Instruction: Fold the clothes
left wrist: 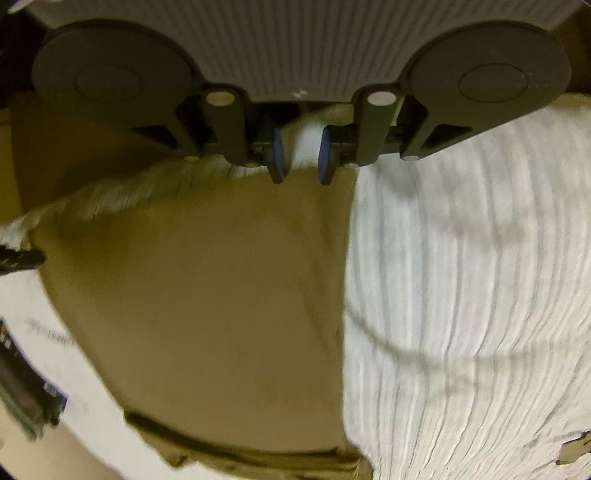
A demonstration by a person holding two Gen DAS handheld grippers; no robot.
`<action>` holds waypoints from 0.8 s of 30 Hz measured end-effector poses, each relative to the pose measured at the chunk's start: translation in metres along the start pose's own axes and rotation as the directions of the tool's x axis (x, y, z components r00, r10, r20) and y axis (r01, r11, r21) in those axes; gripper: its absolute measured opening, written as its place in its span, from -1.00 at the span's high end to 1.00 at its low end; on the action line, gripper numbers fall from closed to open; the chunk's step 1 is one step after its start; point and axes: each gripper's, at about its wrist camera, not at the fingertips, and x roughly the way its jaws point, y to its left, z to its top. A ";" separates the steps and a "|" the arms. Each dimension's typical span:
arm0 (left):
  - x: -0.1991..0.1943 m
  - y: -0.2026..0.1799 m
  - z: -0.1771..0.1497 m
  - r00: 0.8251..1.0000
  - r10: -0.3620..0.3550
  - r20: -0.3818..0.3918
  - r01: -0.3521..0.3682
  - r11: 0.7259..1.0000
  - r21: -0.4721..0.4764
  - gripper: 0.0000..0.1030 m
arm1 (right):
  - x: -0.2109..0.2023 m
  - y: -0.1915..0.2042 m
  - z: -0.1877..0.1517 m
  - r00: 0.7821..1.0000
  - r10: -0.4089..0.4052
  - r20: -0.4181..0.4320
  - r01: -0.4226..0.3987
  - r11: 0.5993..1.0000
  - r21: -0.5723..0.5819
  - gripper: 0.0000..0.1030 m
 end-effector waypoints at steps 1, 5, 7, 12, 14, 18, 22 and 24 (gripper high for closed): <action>-0.004 0.000 -0.001 1.000 0.016 -0.016 -0.016 1.000 0.000 0.68 | -0.004 -0.001 -0.001 1.000 0.014 -0.002 -0.014 0.999 0.034 0.26; -0.031 -0.004 0.009 1.000 0.025 -0.004 -0.025 1.000 -0.008 0.66 | -0.019 -0.006 -0.003 0.998 0.070 -0.006 -0.068 0.984 0.167 0.26; -0.047 -0.006 0.020 0.999 -0.003 0.045 0.004 1.000 -0.018 0.54 | -0.026 -0.009 -0.004 0.995 0.098 -0.005 -0.094 0.968 0.233 0.25; -0.042 0.011 0.046 0.989 -0.069 0.133 0.084 0.990 -0.111 0.35 | -0.034 -0.027 -0.005 0.973 0.220 0.062 -0.225 0.875 0.429 0.24; -0.027 0.027 0.051 0.986 -0.074 0.151 0.099 0.981 -0.168 0.35 | -0.028 -0.038 -0.002 0.965 0.248 0.083 -0.258 0.846 0.467 0.08; 0.000 0.053 0.060 0.977 -0.125 0.170 0.158 0.968 -0.194 0.36 | -0.012 -0.053 0.013 0.958 0.276 0.074 -0.281 0.869 0.407 -0.12; 0.026 0.079 0.068 0.959 -0.234 0.159 0.267 0.935 -0.232 0.34 | 0.005 -0.064 0.030 0.937 0.348 0.039 -0.341 0.882 0.327 -0.12; 0.036 0.088 0.067 0.935 -0.320 0.151 0.350 0.899 -0.265 0.34 | 0.016 -0.069 0.031 0.917 0.399 0.023 -0.383 0.863 0.329 -0.11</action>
